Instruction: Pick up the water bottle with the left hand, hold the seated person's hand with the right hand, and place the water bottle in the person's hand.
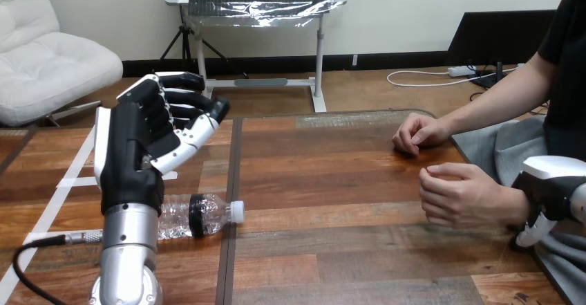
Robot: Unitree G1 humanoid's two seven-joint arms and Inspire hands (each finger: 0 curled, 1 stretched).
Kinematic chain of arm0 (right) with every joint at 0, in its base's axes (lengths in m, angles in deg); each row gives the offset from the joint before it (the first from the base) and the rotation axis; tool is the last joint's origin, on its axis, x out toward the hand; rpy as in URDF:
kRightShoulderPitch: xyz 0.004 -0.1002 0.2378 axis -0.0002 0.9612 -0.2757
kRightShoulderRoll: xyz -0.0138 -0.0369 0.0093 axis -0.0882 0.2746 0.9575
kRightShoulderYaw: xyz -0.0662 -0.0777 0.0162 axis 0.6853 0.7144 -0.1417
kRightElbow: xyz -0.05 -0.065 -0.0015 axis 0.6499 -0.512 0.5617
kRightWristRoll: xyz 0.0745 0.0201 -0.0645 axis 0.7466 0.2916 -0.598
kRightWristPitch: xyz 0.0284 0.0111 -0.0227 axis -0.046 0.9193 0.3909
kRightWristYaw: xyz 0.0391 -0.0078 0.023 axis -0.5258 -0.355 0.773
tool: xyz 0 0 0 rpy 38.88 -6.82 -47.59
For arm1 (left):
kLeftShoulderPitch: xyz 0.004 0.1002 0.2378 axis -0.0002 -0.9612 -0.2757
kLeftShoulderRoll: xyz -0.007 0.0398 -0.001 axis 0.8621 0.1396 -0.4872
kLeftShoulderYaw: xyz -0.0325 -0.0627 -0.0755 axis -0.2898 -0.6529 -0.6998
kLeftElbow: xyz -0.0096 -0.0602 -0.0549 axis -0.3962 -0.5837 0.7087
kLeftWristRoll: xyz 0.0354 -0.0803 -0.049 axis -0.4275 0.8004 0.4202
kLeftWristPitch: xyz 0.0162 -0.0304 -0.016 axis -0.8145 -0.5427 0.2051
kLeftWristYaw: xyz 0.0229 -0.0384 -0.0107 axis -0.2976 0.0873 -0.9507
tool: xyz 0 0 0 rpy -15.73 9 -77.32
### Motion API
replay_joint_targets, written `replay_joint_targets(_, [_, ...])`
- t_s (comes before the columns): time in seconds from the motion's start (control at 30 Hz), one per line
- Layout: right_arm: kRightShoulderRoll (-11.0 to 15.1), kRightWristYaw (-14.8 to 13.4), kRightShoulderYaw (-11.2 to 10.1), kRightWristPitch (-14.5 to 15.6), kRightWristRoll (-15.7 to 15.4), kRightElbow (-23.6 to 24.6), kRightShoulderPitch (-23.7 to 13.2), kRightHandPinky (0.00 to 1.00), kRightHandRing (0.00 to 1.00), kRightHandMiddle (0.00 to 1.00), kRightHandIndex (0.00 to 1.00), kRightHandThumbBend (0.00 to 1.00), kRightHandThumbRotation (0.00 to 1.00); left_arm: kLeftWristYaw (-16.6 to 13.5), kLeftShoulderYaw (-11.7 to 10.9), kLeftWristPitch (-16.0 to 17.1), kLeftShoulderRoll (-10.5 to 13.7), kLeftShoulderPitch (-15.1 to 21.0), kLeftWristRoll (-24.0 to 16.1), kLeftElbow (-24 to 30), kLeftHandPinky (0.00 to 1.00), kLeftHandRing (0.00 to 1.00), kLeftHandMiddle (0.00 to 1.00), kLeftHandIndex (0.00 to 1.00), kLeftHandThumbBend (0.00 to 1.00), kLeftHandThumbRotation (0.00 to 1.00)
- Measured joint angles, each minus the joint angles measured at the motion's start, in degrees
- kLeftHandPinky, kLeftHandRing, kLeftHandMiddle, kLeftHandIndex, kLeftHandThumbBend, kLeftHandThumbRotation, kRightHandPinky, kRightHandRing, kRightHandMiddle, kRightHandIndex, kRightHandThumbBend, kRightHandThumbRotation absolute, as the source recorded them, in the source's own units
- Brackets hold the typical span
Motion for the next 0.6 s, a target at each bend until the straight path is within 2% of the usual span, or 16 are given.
replay_joint_targets(0.1, [0.0, -0.8, -0.3, -0.6, 1.0, 0.0, 0.2, 0.25, 0.35, 0.48, 0.54, 0.63, 0.00, -0.3, 0.6, 1.2, 1.7, 0.0, -4.0, -0.5, 0.46, 0.50, 0.53, 0.57, 0.58, 0.01])
replay_joint_targets(0.3, [0.0, -3.4, -0.9, -2.0, 2.6, 0.0, 0.7, 0.19, 0.30, 0.42, 0.50, 0.67, 0.00, 0.4, 1.8, 1.3, 5.3, 0.0, -10.4, -0.5, 0.58, 0.59, 0.61, 0.66, 0.63, 0.10])
replay_joint_targets(0.37, [0.1, -4.5, -1.3, -2.7, 3.3, 0.1, 1.1, 0.18, 0.28, 0.41, 0.48, 0.67, 0.00, 1.0, 2.0, 0.9, 6.3, 0.0, -11.6, -0.4, 0.65, 0.64, 0.65, 0.70, 0.66, 0.13])
replay_joint_targets(0.57, [0.2, -6.3, -2.7, -3.5, 5.0, 1.0, 2.2, 0.17, 0.28, 0.40, 0.46, 0.66, 0.00, 3.0, 2.0, -0.8, 8.3, 0.0, -12.8, -0.4, 0.72, 0.68, 0.68, 0.74, 0.69, 0.15])
replay_joint_targets(0.6, [0.7, -6.3, -3.0, -3.6, 6.0, 2.1, 2.4, 0.19, 0.29, 0.41, 0.46, 0.65, 0.00, 5.0, 2.0, -1.8, 10.1, -0.2, -13.5, -0.4, 0.77, 0.70, 0.70, 0.76, 0.71, 0.16])
